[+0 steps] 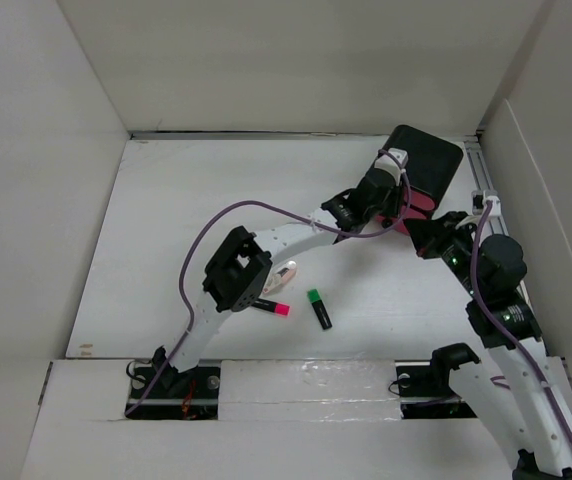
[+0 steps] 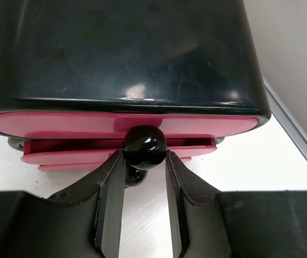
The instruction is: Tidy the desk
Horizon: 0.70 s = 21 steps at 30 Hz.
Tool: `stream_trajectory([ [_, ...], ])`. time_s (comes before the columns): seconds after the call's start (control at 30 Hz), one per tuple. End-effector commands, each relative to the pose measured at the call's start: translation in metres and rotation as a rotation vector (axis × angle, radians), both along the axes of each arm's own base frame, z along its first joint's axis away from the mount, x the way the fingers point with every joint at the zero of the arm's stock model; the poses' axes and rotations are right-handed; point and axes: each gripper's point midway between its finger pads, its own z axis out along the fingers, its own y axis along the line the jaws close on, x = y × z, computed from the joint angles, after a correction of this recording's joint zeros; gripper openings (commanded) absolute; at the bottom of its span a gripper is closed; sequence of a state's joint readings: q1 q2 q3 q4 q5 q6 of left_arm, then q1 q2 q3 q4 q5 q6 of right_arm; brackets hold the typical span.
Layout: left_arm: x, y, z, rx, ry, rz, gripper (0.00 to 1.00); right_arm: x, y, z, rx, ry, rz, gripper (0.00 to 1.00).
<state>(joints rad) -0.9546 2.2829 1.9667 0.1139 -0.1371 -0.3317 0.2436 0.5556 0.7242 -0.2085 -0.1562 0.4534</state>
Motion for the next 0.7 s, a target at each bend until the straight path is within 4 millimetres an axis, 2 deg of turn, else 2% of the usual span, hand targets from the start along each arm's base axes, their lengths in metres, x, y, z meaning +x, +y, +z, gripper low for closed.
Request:
stream_trajectory([
  [0.0, 0.021, -0.003, 0.059, -0.109, -0.124, 0.048, 0.13, 0.0, -0.001, 0.032, 0.035, -0.084, -0.012, 0.03],
  [0.2, 0.026, -0.003, 0.052, -0.106, -0.127, 0.076, 0.18, 0.002, -0.002, 0.03, 0.033, -0.08, -0.019, 0.03],
  [0.3, 0.026, -0.002, 0.051, -0.104, -0.122, 0.081, 0.29, 0.003, -0.002, 0.028, 0.031, -0.076, -0.019, 0.03],
  [0.33, 0.024, 0.0, 0.044, -0.095, -0.116, 0.076, 0.37, 0.003, -0.001, 0.028, 0.031, -0.077, -0.018, 0.03],
  [0.4, 0.018, 0.004, 0.059, -0.122, -0.128, 0.064, 0.48, 0.004, -0.001, 0.026, 0.03, -0.074, -0.019, 0.04],
  [0.43, 0.013, 0.01, 0.044, -0.098, -0.108, 0.063, 0.56, 0.004, -0.001, 0.025, 0.03, -0.073, -0.018, 0.04],
  [0.47, 0.009, 0.016, 0.066, -0.142, -0.131, 0.066, 0.6, 0.005, -0.001, 0.025, 0.03, -0.073, -0.019, 0.05],
  [0.5, 0.006, 0.02, 0.072, -0.155, -0.133, 0.068, 0.64, 0.006, -0.001, 0.024, 0.031, -0.071, -0.019, 0.05],
  [0.53, 0.001, 0.026, 0.062, -0.149, -0.122, 0.064, 0.68, 0.007, 0.0, 0.023, 0.029, -0.07, -0.018, 0.06],
  [0.57, -0.006, 0.033, 0.086, -0.188, -0.144, 0.059, 0.69, 0.007, 0.0, 0.023, 0.029, -0.069, -0.018, 0.07],
  [0.6, -0.01, 0.038, 0.092, -0.2, -0.153, 0.058, 0.69, 0.008, 0.001, 0.022, 0.03, -0.068, -0.013, 0.08],
  [0.63, -0.015, 0.045, 0.076, -0.179, -0.135, 0.058, 0.69, 0.01, 0.001, 0.021, 0.029, -0.062, -0.013, 0.09],
  [0.67, -0.021, 0.053, 0.099, -0.226, -0.157, 0.063, 0.66, 0.011, 0.002, 0.019, 0.028, -0.058, -0.01, 0.1],
])
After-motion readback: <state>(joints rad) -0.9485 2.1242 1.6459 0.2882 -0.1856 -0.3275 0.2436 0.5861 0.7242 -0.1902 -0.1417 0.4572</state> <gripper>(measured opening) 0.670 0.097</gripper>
